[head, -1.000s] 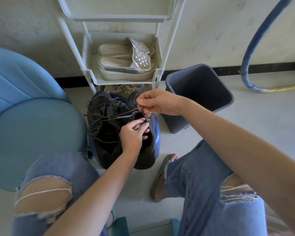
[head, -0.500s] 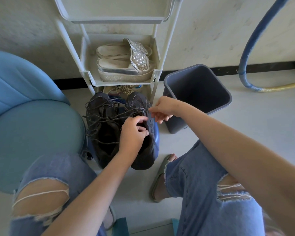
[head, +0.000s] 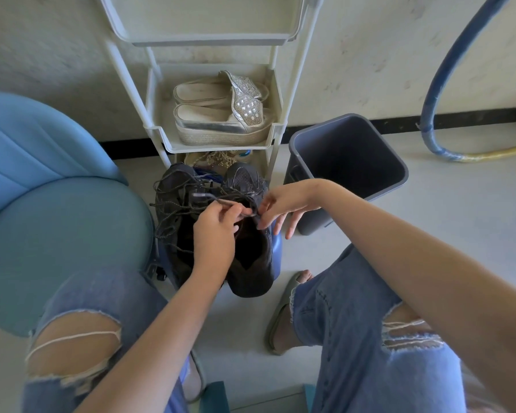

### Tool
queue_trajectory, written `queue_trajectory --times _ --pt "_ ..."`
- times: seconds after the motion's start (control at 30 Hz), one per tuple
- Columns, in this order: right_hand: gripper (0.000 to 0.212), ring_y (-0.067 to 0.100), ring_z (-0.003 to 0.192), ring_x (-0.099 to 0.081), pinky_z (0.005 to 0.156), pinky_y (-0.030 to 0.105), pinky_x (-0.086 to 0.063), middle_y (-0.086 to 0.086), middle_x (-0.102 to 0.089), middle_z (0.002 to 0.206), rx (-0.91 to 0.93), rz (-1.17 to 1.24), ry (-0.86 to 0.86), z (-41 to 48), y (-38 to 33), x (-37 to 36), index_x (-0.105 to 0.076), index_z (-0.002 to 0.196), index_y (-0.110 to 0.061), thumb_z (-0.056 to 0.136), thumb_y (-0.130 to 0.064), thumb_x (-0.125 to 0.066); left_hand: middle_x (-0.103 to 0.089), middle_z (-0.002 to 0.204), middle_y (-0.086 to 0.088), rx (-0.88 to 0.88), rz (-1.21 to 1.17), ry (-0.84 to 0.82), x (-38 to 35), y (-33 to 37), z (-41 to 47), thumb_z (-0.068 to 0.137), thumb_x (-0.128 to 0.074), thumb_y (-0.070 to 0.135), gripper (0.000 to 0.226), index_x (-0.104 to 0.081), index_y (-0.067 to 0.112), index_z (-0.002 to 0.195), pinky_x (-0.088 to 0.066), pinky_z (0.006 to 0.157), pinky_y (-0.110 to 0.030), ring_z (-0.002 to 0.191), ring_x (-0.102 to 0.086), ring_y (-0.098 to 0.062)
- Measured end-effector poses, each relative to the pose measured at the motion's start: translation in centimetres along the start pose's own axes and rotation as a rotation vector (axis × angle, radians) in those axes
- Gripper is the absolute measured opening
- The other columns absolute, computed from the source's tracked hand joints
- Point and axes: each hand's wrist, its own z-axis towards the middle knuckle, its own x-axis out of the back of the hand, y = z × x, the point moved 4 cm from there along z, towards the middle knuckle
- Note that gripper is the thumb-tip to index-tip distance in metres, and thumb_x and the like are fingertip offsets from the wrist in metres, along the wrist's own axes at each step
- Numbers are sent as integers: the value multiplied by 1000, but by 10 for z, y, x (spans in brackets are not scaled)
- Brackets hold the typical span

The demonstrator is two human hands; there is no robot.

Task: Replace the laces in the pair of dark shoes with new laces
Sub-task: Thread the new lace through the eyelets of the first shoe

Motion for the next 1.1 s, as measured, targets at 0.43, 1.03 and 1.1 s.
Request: queue_trajectory --times 0.43,1.03,1.1 --pt "29 26 84 -68 57 29 -58 12 -66 99 18 -214 142 19 -2 -3 -62 97 -10 81 -31 -75 -37 45 10 250 -197 -1 38 9 -15 100 -40 14 24 -60 11 89 -33 34 -14 34 -32 -3" --pt "33 27 70 -70 62 28 -60 21 -68 80 11 -25 169 17 -3 -2 -63 105 6 82 -15 -75 -69 72 0 119 380 -133 -7 -16 12 90 -58 21 15 -71 16 84 -47 67 -26 67 -61 -11" --pt "33 21 64 -71 59 25 -58 19 -70 80 -18 -7 126 16 0 -3 -65 100 6 82 -21 -75 -60 63 3 134 369 -141 0 -13 8 91 -55 17 19 -73 19 82 -42 62 -26 62 -52 -12"
